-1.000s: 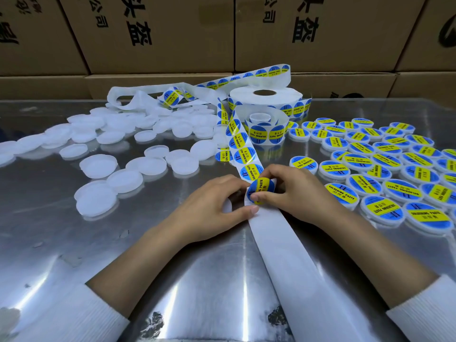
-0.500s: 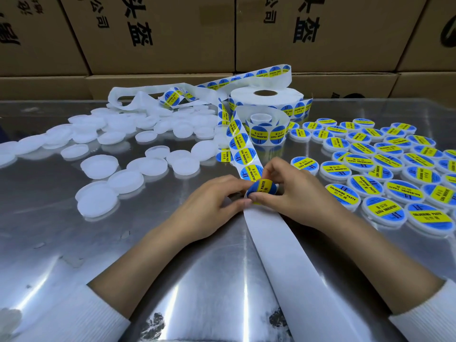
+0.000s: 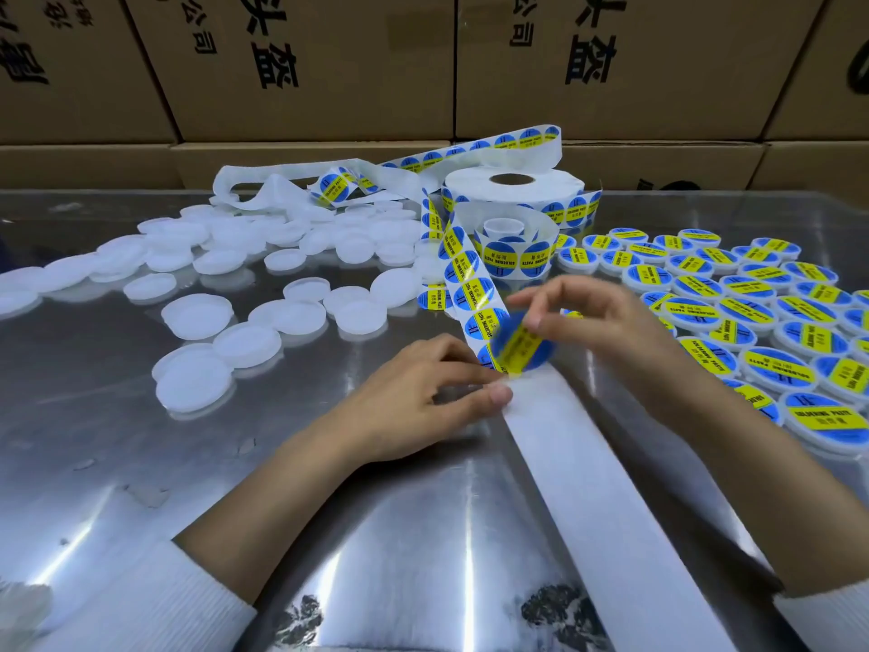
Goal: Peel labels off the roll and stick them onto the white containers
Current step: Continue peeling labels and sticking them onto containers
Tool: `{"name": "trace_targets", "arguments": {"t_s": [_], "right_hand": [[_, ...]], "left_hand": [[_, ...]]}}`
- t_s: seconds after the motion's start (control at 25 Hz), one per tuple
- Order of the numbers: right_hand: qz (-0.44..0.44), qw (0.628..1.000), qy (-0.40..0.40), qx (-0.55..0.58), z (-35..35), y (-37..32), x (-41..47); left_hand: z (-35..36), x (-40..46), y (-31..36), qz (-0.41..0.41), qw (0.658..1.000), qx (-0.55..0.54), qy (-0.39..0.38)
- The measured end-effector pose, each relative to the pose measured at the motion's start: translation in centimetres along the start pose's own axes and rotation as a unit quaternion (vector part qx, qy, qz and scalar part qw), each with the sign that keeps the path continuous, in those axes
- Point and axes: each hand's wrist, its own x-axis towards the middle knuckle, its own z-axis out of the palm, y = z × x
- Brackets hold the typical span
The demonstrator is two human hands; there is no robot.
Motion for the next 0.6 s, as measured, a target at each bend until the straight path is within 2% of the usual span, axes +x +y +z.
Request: {"name": "trace_targets", "arguments": {"t_s": [0.12,0.16,0.36,0.48,0.6], "right_hand": [[0.037,0.966,0.033,0.254,-0.6,-0.9,-0.2],[0.059,0.95,0.03,0.304,-0.7,-1.0,-0.3],[0.153,0.936,-0.03,0.315,0.4,-0.2,-0.3],[0.189,0.921,-0.026,0.34,1.3,0.3,-0.4],[0.22,0.916,-0.013,0.336,2.1,0.9,-0.5]], "left_hand": [[0.0,-0.2,0.3,-0.001,1.0,0.021,-0.018],[-0.1,-0.3,0.5,0.002,1.0,0.025,-0.017],[-1.2,-0.7,-0.1,0.015,0.997,0.072,-0.008],[-2.9,-1.3,-1.5,-0.078,0.99,0.118,-0.015],[-3.7,-1.4,-2.4,-0.126,0.988,0.092,0.02]]}}
